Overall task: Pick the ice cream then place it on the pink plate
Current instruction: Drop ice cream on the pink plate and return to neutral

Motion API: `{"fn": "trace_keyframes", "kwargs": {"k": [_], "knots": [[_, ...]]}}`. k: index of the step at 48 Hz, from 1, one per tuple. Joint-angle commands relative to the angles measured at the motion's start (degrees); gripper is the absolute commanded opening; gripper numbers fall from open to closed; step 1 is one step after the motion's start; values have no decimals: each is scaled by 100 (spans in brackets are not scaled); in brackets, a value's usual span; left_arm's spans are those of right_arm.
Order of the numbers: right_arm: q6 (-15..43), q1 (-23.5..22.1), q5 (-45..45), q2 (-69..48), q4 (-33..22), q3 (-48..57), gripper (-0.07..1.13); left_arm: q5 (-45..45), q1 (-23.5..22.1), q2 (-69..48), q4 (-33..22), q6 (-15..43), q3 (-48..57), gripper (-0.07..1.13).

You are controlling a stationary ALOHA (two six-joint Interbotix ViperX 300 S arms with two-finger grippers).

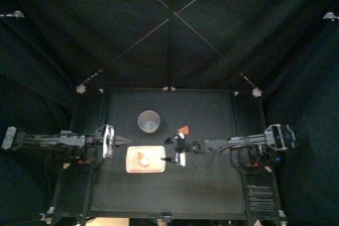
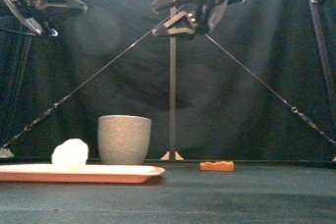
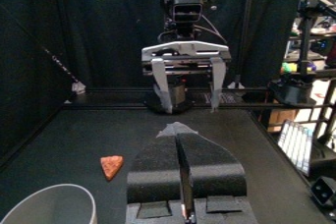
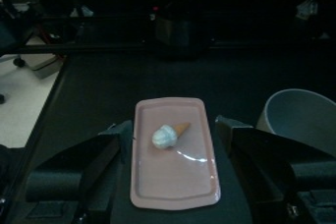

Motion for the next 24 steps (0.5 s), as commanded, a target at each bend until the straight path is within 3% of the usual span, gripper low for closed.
{"fn": "trace_keyframes", "kwargs": {"k": [1,12,24], "knots": [[-9,0,-501,-773,-79,571,100,-53,18,18,18,9,-53,-4],[-35,-35,-1283,-2180,-141,1819,100,-44,114,9,18,9,0,-4],[-35,-35,-1529,-3656,-290,2769,100,-44,141,9,18,9,18,-4]]}}
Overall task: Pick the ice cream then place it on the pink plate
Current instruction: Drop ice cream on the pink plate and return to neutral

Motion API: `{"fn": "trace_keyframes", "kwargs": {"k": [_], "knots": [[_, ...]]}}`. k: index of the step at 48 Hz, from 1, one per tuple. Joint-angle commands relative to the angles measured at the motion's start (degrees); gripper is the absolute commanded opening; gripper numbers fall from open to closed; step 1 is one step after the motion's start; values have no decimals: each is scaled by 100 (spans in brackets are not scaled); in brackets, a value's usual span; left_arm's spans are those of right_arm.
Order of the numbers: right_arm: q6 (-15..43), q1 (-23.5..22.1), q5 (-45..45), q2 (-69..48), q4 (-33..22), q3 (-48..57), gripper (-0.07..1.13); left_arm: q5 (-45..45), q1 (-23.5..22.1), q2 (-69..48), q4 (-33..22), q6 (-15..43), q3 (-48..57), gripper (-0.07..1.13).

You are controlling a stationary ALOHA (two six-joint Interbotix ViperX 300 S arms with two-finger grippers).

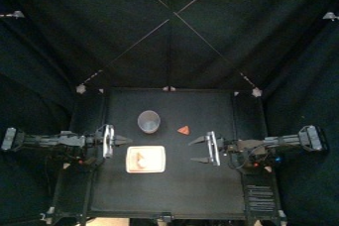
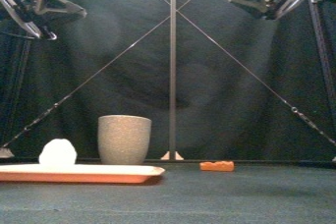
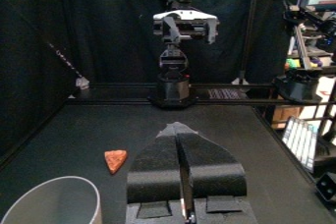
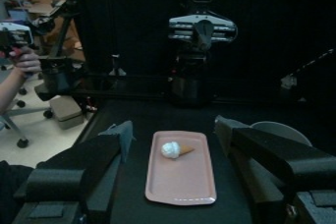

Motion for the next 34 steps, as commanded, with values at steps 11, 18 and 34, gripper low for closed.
{"fn": "trace_keyframes", "kwargs": {"k": [11,18,34], "knots": [[-9,-26,-79,-1389,-97,765,100,-53,26,18,9,9,-70,-4],[0,-132,-97,-1679,-211,1055,100,-53,35,18,9,9,-70,-4],[26,-308,-501,-1767,-378,1160,100,-53,35,18,9,18,-53,-4]]}}
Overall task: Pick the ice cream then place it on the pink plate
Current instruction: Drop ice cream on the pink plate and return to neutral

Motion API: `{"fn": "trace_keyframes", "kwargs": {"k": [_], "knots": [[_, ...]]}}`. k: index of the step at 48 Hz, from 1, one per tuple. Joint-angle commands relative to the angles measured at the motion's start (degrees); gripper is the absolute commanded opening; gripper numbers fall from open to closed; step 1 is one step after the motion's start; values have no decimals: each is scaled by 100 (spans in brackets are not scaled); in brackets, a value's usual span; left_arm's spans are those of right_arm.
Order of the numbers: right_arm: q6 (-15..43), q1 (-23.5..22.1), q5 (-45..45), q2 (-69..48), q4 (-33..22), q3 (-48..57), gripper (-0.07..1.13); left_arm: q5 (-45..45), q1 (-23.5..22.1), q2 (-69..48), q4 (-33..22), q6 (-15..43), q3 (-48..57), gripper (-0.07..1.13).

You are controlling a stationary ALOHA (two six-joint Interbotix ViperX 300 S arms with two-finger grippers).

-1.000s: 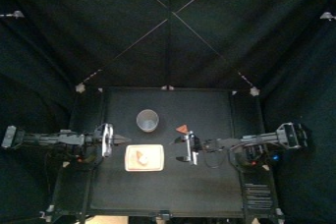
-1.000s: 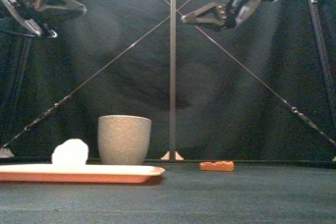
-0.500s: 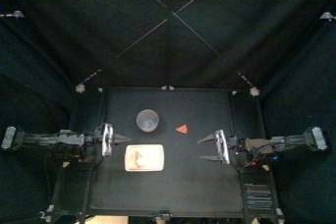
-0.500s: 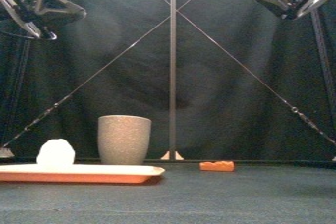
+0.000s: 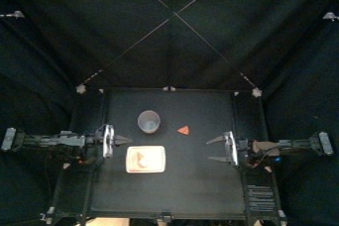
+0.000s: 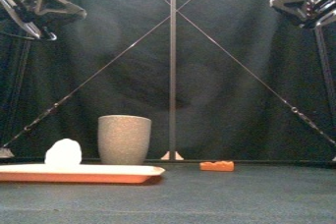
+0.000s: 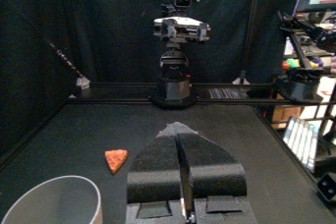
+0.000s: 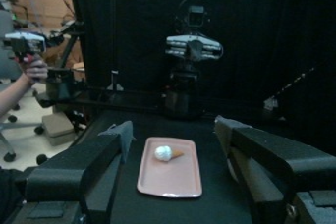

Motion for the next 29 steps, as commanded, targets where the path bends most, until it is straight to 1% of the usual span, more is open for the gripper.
{"fn": "trace_keyframes", "kwargs": {"k": [1,19,29], "knots": [[9,-79,-149,35,-9,-158,100,-44,18,9,18,18,-62,-4],[105,-149,-105,-9,316,-105,100,-44,123,18,18,18,-62,-4],[97,-158,-44,-9,316,-105,100,-53,141,18,18,9,-62,-4]]}}
